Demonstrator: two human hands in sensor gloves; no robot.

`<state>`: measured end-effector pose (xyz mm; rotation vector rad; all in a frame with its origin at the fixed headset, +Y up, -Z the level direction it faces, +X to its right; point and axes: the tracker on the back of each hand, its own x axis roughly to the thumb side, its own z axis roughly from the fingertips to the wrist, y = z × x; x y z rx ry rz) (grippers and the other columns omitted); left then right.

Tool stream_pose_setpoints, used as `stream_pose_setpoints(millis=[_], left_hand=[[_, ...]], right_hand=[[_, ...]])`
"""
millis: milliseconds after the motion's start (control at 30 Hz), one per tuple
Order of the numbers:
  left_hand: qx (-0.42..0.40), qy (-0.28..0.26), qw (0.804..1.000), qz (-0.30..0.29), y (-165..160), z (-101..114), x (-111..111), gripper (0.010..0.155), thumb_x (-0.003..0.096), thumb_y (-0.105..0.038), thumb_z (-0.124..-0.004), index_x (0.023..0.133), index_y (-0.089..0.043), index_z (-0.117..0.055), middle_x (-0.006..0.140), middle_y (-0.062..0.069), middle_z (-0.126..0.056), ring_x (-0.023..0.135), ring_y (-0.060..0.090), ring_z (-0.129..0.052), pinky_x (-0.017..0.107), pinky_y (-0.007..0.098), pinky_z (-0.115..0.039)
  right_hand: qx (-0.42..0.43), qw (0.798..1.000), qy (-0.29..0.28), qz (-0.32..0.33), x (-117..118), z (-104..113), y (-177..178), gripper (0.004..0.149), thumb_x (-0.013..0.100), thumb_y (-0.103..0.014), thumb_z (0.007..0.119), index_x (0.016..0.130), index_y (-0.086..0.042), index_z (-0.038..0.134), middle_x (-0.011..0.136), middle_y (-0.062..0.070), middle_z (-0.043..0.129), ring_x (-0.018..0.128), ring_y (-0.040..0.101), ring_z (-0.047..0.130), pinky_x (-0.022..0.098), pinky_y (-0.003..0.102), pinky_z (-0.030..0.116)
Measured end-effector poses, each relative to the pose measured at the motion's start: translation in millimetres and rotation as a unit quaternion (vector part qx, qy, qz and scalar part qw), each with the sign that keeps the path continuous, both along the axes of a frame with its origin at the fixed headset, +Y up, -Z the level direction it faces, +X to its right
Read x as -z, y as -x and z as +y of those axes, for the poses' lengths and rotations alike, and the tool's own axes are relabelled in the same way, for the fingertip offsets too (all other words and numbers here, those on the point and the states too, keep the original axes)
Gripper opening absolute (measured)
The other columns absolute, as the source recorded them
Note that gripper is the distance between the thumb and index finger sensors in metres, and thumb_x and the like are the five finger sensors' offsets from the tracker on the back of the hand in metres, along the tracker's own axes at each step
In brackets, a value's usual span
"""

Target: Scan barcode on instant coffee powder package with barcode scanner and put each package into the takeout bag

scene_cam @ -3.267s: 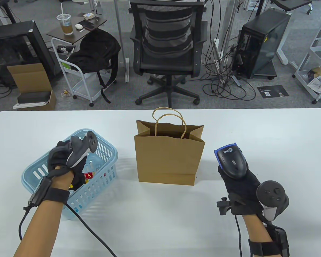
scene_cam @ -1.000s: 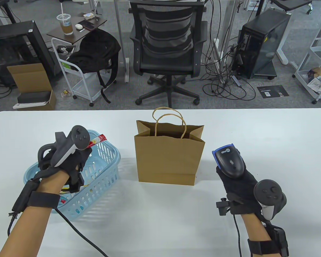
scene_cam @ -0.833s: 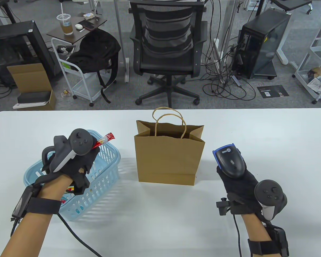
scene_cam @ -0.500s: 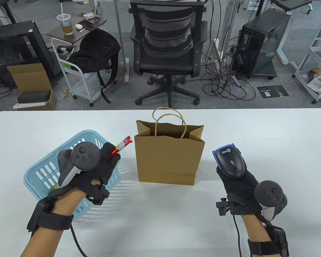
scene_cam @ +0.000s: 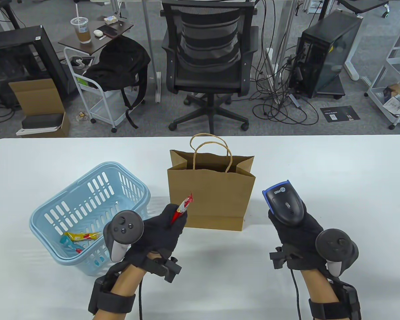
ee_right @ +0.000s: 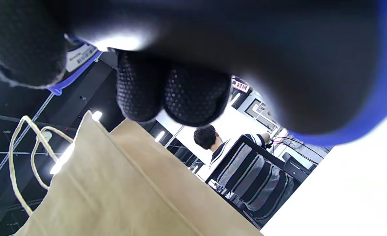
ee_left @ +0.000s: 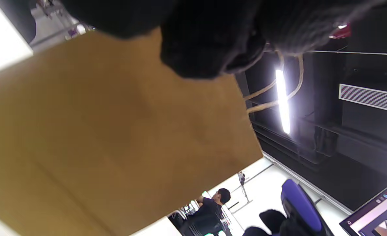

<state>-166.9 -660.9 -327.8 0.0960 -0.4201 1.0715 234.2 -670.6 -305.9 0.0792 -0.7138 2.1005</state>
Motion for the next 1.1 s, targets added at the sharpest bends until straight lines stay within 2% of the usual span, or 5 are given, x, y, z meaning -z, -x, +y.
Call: stream_pose_setpoints(millis=[133,400,600,1000,1100], left_hand=[[-0.03,0.036,0.999,-0.025,0.8,-23.1,-0.7,0.052,0.0394,-0.054,-0.066,0.081,-0.025,-0.077,0.037,-0.008,-0.095,0.0,0.011,-0.091,0.008,0.036,-0.084],[-0.05,0.066,0.996,-0.028,16.8,-33.4,-1.2,0.052,0.0391,-0.056,-0.065,0.079,-0.023,-0.075,0.038,-0.007,-0.095,0.0,0.012,-0.091,0.008,0.037,-0.084],[-0.109,0.127,0.983,-0.08,8.1,-45.6,-0.4,0.055,0.0379,-0.057,-0.06,0.078,-0.022,-0.074,0.037,-0.006,-0.095,-0.001,0.012,-0.091,0.006,0.037,-0.083],[0.006,0.069,0.996,-0.061,-5.4,-43.6,-9.4,0.055,0.0384,-0.057,-0.061,0.08,-0.023,-0.073,0.04,-0.006,-0.094,0.001,0.012,-0.091,0.008,0.037,-0.083],[0.006,0.069,0.996,-0.064,-7.2,-45.1,-9.4,0.055,0.0385,-0.058,-0.062,0.081,-0.023,-0.072,0.04,-0.006,-0.094,0.001,0.012,-0.091,0.008,0.037,-0.083]], right_hand=[[-0.025,1.0,-0.008,0.007,-2.0,2.2,7.8,0.062,0.044,-0.062,0.09,0.092,-0.026,0.075,0.064,-0.006,0.106,0.052,0.017,0.109,0.047,0.038,0.088],[-0.072,0.996,-0.036,0.022,-10.0,9.3,24.2,0.06,0.042,-0.064,0.088,0.087,-0.027,0.076,0.06,-0.007,0.106,0.049,0.017,0.109,0.046,0.038,0.087],[-0.123,0.989,-0.049,0.062,-15.6,8.7,49.2,0.06,0.041,-0.065,0.088,0.086,-0.027,0.076,0.058,-0.007,0.106,0.049,0.017,0.108,0.046,0.038,0.087],[-0.193,0.968,-0.051,0.152,-26.4,0.3,92.6,0.06,0.042,-0.061,0.088,0.088,-0.026,0.074,0.06,-0.007,0.105,0.051,0.018,0.107,0.048,0.04,0.086],[-0.203,0.962,-0.046,0.175,-27.2,-2.1,99.0,0.06,0.042,-0.061,0.089,0.088,-0.026,0.074,0.06,-0.007,0.105,0.052,0.018,0.107,0.048,0.04,0.086]])
